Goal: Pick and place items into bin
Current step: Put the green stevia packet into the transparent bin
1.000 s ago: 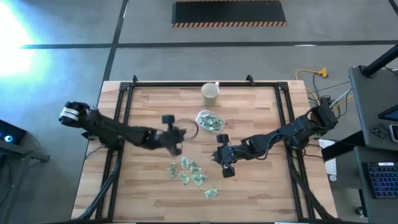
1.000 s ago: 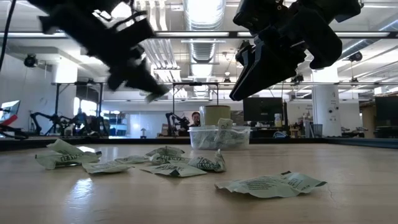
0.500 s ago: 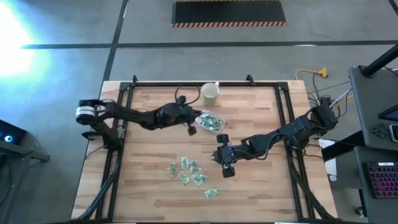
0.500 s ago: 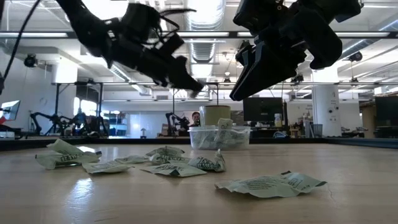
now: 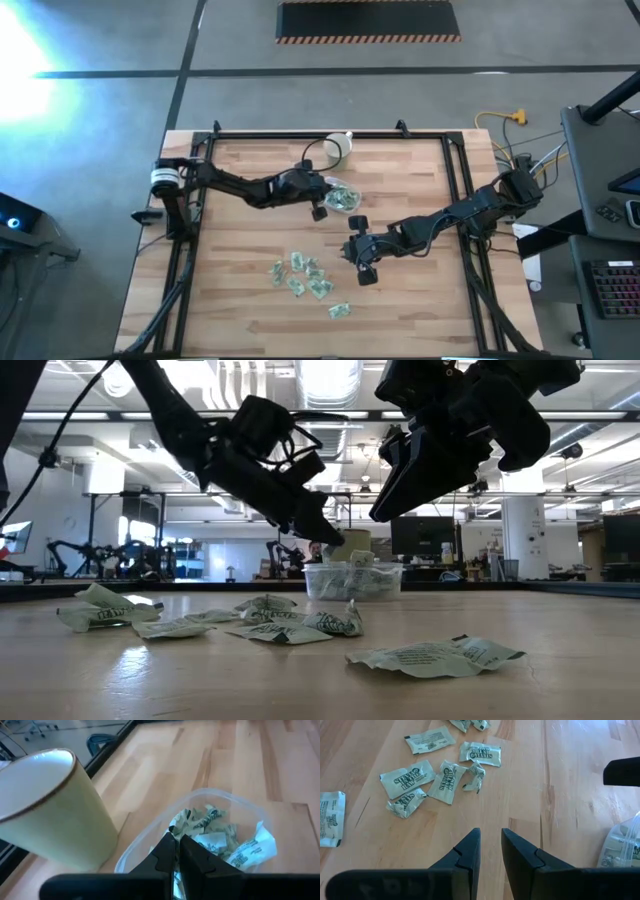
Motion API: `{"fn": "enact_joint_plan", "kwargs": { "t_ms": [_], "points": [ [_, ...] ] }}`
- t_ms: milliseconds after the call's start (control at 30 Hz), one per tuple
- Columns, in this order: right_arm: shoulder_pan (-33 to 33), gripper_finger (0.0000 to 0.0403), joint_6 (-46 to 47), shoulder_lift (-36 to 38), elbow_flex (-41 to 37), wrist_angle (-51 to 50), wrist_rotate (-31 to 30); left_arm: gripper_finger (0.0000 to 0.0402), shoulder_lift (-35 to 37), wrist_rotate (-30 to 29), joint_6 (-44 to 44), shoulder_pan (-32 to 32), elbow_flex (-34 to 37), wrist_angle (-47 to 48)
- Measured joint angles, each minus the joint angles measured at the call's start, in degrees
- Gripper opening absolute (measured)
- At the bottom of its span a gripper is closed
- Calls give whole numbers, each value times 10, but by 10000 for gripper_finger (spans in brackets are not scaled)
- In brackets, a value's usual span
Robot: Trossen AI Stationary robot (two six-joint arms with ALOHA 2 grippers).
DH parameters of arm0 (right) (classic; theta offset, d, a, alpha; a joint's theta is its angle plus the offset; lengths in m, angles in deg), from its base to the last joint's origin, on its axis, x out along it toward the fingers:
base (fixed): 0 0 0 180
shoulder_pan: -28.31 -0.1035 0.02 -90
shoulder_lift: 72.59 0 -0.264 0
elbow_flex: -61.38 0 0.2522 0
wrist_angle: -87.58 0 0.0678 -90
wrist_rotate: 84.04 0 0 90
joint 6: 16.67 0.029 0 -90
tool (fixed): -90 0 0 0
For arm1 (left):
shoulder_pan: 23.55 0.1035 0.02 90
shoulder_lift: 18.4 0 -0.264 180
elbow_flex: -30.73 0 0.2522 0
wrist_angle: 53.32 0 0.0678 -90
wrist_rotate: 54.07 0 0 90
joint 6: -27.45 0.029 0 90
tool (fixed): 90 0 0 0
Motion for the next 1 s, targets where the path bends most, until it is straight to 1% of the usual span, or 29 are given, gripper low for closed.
{"fn": "enact_joint_plan", "kwargs": {
  "t_ms": [100, 167, 233, 467, 633, 733, 800, 1000],
  "points": [
    [0, 68, 0, 0, 0, 0, 0, 2, 0, -1, 0, 2, -7, 34],
    [0, 68, 0, 0, 0, 0, 0, 13, 0, -1, 0, 4, -14, 66],
    [0, 68, 1, 0, 0, 0, -1, 35, 0, -5, 0, 5, -18, 83],
    [0, 68, 2, 0, 0, 0, -1, 130, 2, -6, -1, 5, -20, 83],
    [0, 68, 2, 0, 0, 0, 0, 175, 10, -18, -2, 3, -26, 84],
    [0, 68, 0, 0, 0, 0, 0, 189, 35, -19, -2, -1, -23, 85],
    [0, 68, 0, 0, 0, 0, 0, 191, 57, -19, -2, -8, -22, 98],
    [0, 68, 1, 0, -4, 1, 0, 192, 147, -18, -8, -53, -6, 224]
  ]
}}
